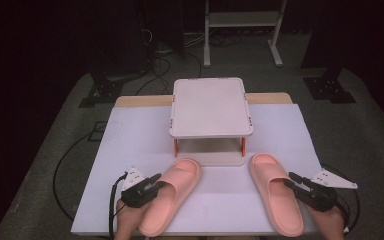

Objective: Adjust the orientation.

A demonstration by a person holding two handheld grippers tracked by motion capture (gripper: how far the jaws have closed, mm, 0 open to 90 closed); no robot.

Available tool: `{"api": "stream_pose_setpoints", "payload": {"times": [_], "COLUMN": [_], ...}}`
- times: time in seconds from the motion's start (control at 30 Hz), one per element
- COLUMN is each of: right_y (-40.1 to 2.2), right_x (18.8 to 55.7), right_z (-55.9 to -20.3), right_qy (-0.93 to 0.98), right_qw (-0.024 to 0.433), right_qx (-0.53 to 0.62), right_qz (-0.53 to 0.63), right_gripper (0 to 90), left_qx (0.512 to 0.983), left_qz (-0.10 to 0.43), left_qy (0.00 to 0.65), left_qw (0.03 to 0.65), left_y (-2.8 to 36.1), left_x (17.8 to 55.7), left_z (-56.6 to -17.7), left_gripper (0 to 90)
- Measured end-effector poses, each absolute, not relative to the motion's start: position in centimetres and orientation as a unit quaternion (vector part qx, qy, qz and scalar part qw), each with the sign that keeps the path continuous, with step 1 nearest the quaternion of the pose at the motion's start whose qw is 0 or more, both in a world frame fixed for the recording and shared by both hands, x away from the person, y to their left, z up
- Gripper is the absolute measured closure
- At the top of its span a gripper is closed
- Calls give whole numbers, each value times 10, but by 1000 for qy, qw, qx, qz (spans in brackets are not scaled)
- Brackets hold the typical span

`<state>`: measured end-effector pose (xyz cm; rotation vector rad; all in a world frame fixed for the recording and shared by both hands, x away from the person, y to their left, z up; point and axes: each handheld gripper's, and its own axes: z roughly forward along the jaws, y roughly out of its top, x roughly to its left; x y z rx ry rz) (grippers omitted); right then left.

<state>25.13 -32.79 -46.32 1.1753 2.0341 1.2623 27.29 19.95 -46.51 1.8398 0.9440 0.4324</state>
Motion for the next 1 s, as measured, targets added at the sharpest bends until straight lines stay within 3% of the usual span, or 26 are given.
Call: {"api": "stream_pose_setpoints", "payload": {"times": [0.43, 1.0], "right_y": [-323, -310], "right_x": [247, 243], "right_z": [-456, -449], "right_qy": [752, 751], "right_qw": [228, 206], "right_qx": [414, 394], "right_qz": [460, 488], "right_gripper": [778, 786], "left_qx": [748, 738], "left_qz": [162, 155], "left_qy": [390, 387], "left_qw": [512, 530], "left_y": [204, 207], "left_x": [272, 271], "left_z": [-462, -458], "left_gripper": [720, 743]}}
